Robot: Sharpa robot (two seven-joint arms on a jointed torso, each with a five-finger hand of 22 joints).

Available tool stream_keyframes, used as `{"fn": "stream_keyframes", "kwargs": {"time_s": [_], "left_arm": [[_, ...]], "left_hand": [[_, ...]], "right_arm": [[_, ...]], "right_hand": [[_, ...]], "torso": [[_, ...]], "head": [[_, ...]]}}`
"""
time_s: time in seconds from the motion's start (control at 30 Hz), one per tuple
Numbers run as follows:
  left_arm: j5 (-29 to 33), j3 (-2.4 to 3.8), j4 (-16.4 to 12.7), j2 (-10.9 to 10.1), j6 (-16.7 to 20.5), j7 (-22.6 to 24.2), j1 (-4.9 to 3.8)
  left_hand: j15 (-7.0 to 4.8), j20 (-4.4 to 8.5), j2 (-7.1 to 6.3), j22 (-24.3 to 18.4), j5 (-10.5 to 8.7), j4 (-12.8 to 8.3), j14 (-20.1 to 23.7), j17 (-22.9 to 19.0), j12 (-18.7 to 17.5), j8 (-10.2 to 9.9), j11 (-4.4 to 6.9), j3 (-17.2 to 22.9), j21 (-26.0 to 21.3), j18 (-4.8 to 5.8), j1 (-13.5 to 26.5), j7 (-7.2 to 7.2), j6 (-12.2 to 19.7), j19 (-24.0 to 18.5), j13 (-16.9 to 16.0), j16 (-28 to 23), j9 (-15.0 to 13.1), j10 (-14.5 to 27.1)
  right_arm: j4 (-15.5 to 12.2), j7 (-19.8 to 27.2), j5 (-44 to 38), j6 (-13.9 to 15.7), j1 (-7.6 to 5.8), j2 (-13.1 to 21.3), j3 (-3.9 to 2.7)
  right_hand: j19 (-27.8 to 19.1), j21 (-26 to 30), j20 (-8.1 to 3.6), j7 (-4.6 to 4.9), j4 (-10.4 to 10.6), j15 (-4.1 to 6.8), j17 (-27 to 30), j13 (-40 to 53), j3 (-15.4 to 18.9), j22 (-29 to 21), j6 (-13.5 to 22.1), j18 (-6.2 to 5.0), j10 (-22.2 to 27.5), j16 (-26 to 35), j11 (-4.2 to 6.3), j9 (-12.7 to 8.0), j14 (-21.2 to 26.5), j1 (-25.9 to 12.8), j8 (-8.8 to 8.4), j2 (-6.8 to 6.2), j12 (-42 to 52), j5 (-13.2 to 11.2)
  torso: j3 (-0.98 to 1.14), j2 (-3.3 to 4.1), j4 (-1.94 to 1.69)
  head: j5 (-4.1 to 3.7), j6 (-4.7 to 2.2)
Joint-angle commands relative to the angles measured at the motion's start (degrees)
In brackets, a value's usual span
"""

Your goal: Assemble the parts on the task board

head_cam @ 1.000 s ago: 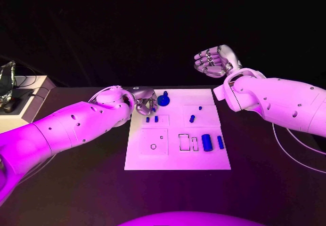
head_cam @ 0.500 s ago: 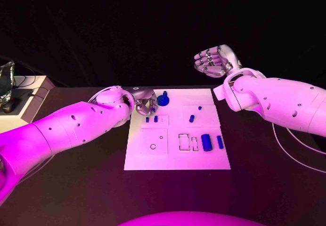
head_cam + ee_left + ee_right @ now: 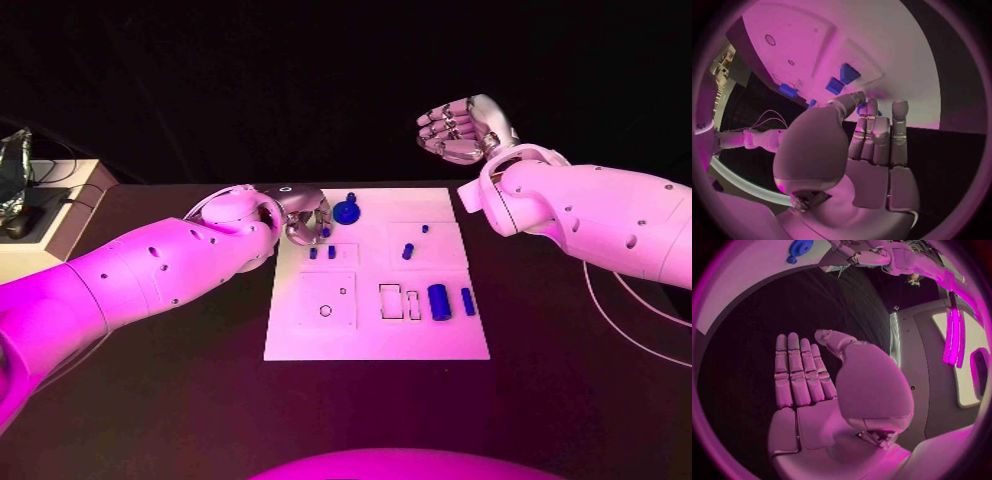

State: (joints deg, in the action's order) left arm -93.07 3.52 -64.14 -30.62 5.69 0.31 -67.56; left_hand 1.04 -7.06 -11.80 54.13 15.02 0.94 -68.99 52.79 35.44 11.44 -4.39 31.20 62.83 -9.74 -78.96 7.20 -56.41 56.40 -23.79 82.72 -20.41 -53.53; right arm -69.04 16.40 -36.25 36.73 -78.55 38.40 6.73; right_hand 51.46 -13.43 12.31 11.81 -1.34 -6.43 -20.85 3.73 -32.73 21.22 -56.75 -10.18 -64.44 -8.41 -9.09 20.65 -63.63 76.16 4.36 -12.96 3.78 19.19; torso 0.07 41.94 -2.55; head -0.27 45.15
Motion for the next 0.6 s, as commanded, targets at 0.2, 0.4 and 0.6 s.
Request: {"fn": "stream_keyframes", "kwargs": {"time_s": [0.2, 0.4, 0.6], "left_arm": [[-0.1, 0.03, -0.4, -0.1, 1.2, -0.3, 0.02], [0.0, 0.05, -0.7, -0.4, 1.8, -0.4, 0.03], [0.0, 0.07, -0.7, -0.8, 0.9, -0.7, 0.03]], "left_hand": [[0.33, -0.24, -1.17, -0.7, 0.30, 0.8, 0.9, -0.7, 1.1, -1.0, -0.37, -0.2, -0.9, 0.02, 0.8, -0.08, 1.6, -1.0, -0.3, -0.4, 0.5, 1.7], [0.43, -0.37, -1.41, -0.6, 0.31, 1.0, 0.8, -0.6, 2.1, -1.6, -0.42, -0.1, -0.9, 0.01, 0.8, -0.45, 2.6, -0.9, -0.5, -0.3, 0.8, 2.2], [0.42, -0.39, -1.44, -0.6, 0.34, 1.0, 0.8, -0.5, 2.6, -1.9, -0.39, 0.0, -0.9, 0.01, 0.7, -0.54, 2.9, -0.8, -0.6, -0.2, 1.0, 2.3]], "right_arm": [[0.0, 0.4, -0.4, -0.5, 0.03, 0.4, -0.05], [0.2, 0.4, -0.4, -0.4, 0.07, 0.6, -0.05], [0.3, -0.1, -0.8, -0.6, 0.11, 0.9, -0.05]], "right_hand": [[-0.3, 0.8, 0.42, 0.41, -0.1, -0.08, 0.2, -0.1, -0.1, -0.6, 0.4, -0.16, 0.8, 0.7, 0.04, -0.1, 0.6, -0.3, -0.33, 0.35, -0.2, 0.4], [-0.3, 0.9, 0.47, 0.40, -0.1, -0.12, 0.2, -0.1, -0.2, -0.7, 0.4, -0.17, 0.9, 0.8, 0.03, -0.1, 0.7, -0.2, -0.30, 0.38, -0.2, 0.4], [-0.3, 0.9, 0.47, 0.40, -0.1, -0.12, 0.2, -0.1, -0.2, -0.7, 0.4, -0.17, 0.9, 0.8, 0.03, -0.1, 0.7, -0.2, -0.30, 0.38, -0.2, 0.4]], "torso": [[0.02, -0.03, -0.01], [0.04, -0.02, 0.02], [0.03, -0.07, 0.02]], "head": [[0.08, -0.05], [0.13, -0.24], [0.06, -0.33]]}}
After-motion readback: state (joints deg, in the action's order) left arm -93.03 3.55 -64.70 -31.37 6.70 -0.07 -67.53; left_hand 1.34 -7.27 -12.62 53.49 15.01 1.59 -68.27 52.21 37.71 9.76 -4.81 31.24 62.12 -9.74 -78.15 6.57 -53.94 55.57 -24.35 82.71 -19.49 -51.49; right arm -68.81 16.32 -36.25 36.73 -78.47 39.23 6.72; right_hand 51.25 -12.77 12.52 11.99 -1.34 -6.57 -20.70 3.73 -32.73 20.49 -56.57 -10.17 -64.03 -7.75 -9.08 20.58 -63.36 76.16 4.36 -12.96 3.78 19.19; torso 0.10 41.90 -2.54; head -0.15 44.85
